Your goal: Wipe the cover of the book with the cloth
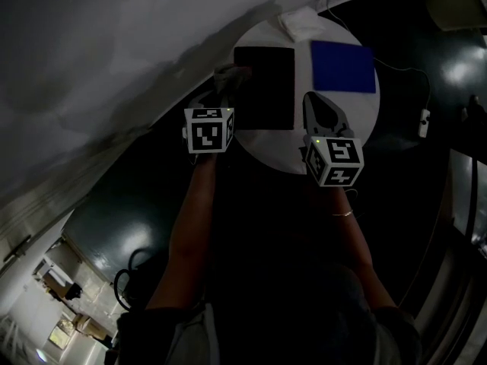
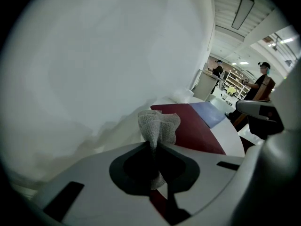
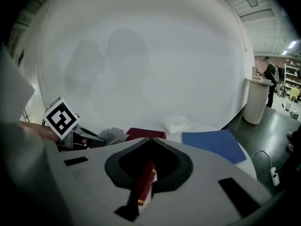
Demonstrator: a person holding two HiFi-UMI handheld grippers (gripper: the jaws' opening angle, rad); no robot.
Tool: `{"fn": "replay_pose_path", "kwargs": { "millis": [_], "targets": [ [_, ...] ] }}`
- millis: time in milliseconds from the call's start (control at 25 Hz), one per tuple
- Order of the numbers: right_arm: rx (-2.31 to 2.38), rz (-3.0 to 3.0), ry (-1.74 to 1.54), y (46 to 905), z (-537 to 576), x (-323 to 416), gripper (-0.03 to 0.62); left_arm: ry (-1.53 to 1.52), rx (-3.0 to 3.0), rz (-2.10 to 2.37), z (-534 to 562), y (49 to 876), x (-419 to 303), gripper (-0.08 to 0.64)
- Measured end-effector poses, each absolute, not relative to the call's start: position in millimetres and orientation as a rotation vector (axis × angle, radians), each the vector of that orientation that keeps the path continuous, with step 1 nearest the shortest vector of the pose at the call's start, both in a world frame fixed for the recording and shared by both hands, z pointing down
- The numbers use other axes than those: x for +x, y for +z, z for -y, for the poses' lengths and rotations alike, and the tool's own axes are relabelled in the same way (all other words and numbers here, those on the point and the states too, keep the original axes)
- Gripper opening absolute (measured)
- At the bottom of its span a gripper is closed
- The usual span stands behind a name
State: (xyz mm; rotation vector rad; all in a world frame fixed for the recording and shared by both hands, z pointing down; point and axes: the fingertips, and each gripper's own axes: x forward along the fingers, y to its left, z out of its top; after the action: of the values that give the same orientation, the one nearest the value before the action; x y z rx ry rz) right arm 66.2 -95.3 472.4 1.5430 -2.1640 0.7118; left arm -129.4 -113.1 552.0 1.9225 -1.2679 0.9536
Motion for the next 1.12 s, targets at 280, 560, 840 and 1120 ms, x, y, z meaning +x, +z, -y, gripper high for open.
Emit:
{"fn": "replay_pose_path", "kwargs": {
  "millis": [280, 560, 840, 1120],
  "targets": [
    [1.632, 2.128, 0.716, 464.1, 70.7, 94.9, 0.029, 0.95, 2.004, 1.209, 96.2, 535.9, -92.0, 0.035],
    [1.729, 2.069, 0.738, 462.6, 39.2, 130.6, 0.029, 0.95, 2.114, 1.036, 72.6, 531.4, -17.4, 0.035],
    [1.816, 1.986, 0.811, 475.9, 7.2, 161.6, 0.029, 0.979, 2.183, 0.847, 43.9, 541.2, 51.0, 0.034],
    [1.82, 1.941, 0.848, 485.5, 1.2, 167.7, 0.029, 1.019, 2.156, 0.786, 34.9, 565.3, 64.4, 0.034]
  ]
}}
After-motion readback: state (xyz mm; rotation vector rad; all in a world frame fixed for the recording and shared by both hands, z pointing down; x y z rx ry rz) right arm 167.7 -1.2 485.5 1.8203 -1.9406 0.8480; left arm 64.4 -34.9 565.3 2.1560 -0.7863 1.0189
